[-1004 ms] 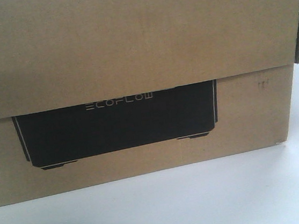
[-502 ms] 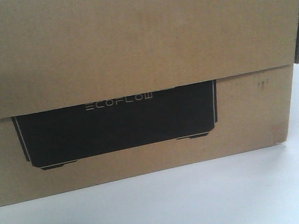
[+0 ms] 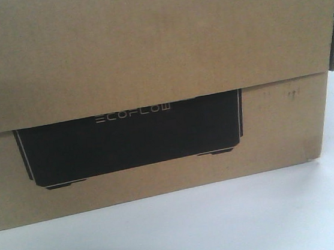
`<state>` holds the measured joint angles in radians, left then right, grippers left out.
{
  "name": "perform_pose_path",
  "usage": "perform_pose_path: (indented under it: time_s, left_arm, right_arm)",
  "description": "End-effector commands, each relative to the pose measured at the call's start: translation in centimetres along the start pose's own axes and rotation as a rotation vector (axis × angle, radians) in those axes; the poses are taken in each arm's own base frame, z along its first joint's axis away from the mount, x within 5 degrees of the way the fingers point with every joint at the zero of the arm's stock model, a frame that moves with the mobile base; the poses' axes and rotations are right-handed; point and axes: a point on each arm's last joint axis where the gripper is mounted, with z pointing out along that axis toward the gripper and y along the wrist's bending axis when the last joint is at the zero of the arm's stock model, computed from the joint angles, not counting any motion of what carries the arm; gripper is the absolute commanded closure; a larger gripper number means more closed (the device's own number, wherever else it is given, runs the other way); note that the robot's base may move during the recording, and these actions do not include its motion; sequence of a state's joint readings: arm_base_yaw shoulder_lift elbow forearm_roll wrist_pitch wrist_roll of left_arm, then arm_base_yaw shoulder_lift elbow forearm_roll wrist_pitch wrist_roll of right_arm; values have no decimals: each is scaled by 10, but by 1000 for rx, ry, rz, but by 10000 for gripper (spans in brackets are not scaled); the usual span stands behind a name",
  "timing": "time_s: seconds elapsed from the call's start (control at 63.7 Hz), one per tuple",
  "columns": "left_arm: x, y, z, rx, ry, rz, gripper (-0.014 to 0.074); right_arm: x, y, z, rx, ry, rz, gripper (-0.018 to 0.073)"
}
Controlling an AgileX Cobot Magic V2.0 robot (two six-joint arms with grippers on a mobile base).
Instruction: Grab box from left shelf to table start
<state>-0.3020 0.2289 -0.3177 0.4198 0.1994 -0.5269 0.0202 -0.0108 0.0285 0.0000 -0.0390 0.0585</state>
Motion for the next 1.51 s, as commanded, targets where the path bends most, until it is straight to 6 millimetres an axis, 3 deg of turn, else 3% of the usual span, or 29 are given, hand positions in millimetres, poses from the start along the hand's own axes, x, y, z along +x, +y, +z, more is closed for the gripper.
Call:
perform_pose_path:
  time_s: [0.0,0.282,0.361,0.424,0.628,0.894,1.49]
  left_arm:
    - [-16,-5,-1,40,-93,-4,688]
    - [-11,-4,0,44,-83,-10,688]
    - [0,-3,0,41,-59,-57,688]
    - [10,-2,-3,31,-72,25,688]
    - [34,9,-12,-96,-264,43,688]
    - [72,15,-14,-125,-231,42,688]
    - [73,15,-14,-125,-215,42,688]
  right_arm:
    - [-15,1,-2,-1,-124,-16,510]
    - [-15,1,-2,-1,-124,-16,510]
    - [-15,1,-2,-1,-124,-16,510]
    - [-15,1,-2,-1,-124,-16,510]
    - [-15,1,-2,0,-123,-16,510]
    - [-15,1,-2,0,-123,-16,510]
    - [-15,1,-2,0,-123,-16,510]
